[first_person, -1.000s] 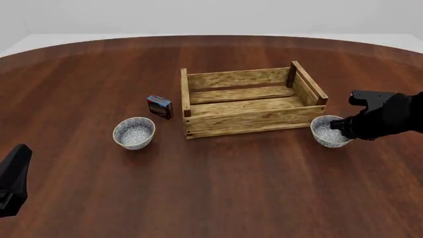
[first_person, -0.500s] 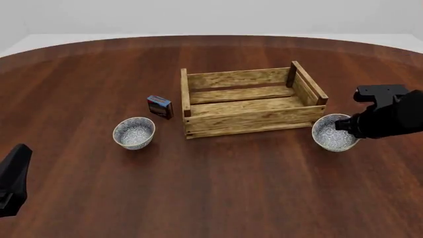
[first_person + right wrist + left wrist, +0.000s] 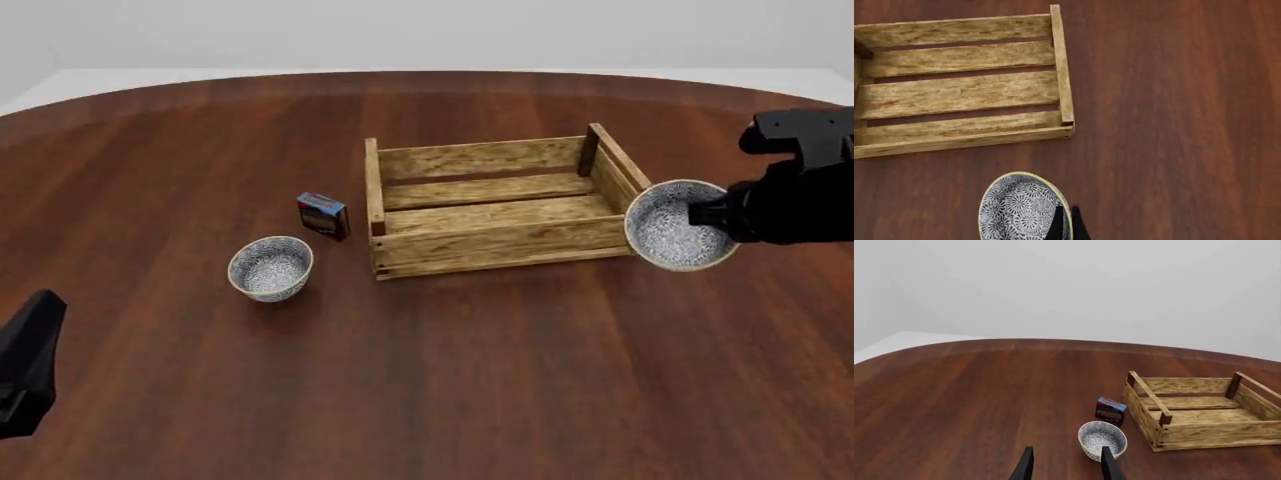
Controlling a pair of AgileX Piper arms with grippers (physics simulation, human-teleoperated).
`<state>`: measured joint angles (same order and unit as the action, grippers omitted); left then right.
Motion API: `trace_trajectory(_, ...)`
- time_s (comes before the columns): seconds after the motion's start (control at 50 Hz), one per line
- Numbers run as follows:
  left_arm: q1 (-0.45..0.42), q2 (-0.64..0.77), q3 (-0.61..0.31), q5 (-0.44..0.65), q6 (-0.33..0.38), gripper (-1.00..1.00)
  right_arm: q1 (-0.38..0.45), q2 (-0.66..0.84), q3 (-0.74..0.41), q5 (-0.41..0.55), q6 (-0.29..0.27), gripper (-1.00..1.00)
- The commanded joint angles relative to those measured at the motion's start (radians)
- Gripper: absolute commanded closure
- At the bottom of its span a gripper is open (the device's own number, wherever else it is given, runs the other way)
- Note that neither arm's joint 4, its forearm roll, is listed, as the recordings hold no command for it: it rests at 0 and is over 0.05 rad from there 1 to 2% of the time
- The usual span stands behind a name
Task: Stack the right bowl on the left bowl and place them in the tray.
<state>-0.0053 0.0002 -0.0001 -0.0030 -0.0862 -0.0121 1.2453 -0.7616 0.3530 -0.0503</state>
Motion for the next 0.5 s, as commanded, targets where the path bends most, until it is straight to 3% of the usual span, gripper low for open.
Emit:
trace_trajectory(0.02, -0.007, 0.000, 0.000, 0.005, -0.002, -1.00, 0.084, -0.155, -0.069, 0.115, 0.045, 1.00)
trace_trajectory(0.12, -0.009, 0.000, 0.000, 0.005, 0.001, -1.00, 0.116, -0.187, -0.118, 0.141, 0.056, 1.00)
trace_trajectory(0.2, -0.017, 0.000, 0.000, 0.006, 0.006, -1.00, 0.177, -0.213, -0.157, 0.150, 0.098, 1.00)
trace_trajectory(0.3, -0.025, 0.000, 0.000, -0.004, 0.007, -1.00, 0.236, -0.224, -0.181, 0.119, 0.135, 1.00)
trace_trajectory(0.34, -0.027, 0.000, 0.000, -0.006, 0.007, -1.00, 0.231, -0.229, -0.193, 0.105, 0.114, 1.00)
trace_trajectory(0.38, -0.027, 0.000, 0.000, -0.005, 0.010, -1.00, 0.274, -0.246, -0.198, 0.092, 0.153, 1.00)
trace_trajectory(0.46, -0.026, 0.000, 0.000, -0.004, 0.018, -1.00, 0.248, -0.245, -0.207, 0.035, 0.124, 1.00)
trace_trajectory(0.5, -0.031, 0.001, -0.042, 0.023, 0.026, -1.00, 0.272, -0.249, -0.207, 0.013, 0.142, 1.00)
